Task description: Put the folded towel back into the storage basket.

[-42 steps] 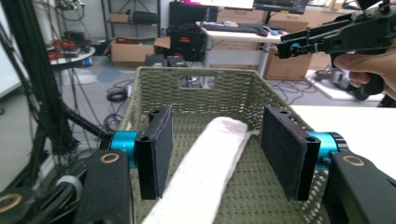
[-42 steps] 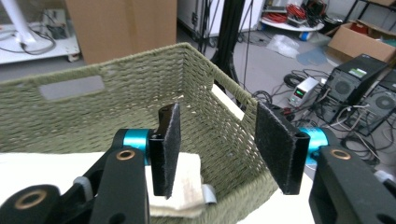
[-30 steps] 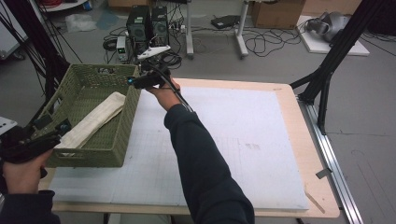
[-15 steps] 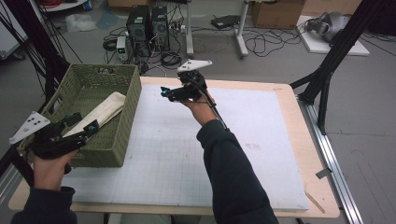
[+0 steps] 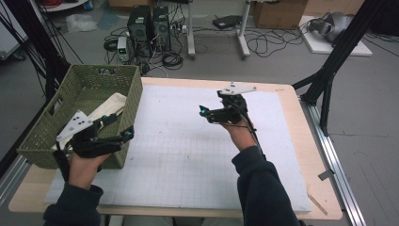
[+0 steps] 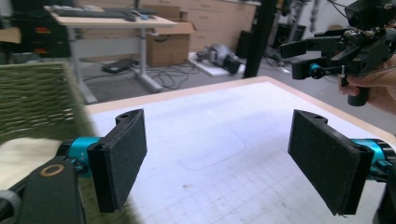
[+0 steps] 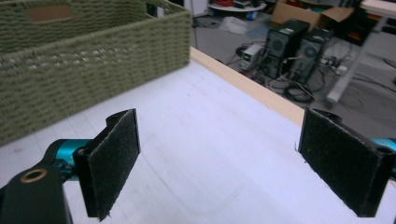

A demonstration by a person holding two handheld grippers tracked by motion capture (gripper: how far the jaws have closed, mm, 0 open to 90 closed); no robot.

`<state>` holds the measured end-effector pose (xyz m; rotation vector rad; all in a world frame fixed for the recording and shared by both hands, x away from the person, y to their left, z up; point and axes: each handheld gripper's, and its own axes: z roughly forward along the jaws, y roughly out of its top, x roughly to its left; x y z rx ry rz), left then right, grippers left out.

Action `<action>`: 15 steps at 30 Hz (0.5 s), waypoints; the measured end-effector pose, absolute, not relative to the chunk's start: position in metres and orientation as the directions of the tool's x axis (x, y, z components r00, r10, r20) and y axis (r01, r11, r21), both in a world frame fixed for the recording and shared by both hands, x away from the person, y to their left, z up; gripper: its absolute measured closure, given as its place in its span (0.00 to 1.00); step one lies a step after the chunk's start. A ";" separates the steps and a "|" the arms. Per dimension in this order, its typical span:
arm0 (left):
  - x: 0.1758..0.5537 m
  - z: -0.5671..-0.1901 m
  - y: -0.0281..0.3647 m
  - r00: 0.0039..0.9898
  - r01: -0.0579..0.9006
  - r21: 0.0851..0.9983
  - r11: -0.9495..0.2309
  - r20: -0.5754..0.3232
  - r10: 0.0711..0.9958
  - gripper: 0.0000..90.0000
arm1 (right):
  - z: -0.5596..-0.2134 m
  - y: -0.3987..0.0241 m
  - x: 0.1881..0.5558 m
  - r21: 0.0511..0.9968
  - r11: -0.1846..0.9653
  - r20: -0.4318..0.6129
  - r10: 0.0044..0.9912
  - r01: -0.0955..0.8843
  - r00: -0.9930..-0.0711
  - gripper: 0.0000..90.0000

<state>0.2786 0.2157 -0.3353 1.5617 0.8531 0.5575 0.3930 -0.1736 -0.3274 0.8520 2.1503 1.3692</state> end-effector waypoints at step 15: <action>0.292 -0.357 0.159 0.709 0.207 0.975 -0.087 -0.088 0.700 0.22 | -0.351 -0.256 0.336 0.920 0.275 -0.051 0.789 0.279 -0.612 0.13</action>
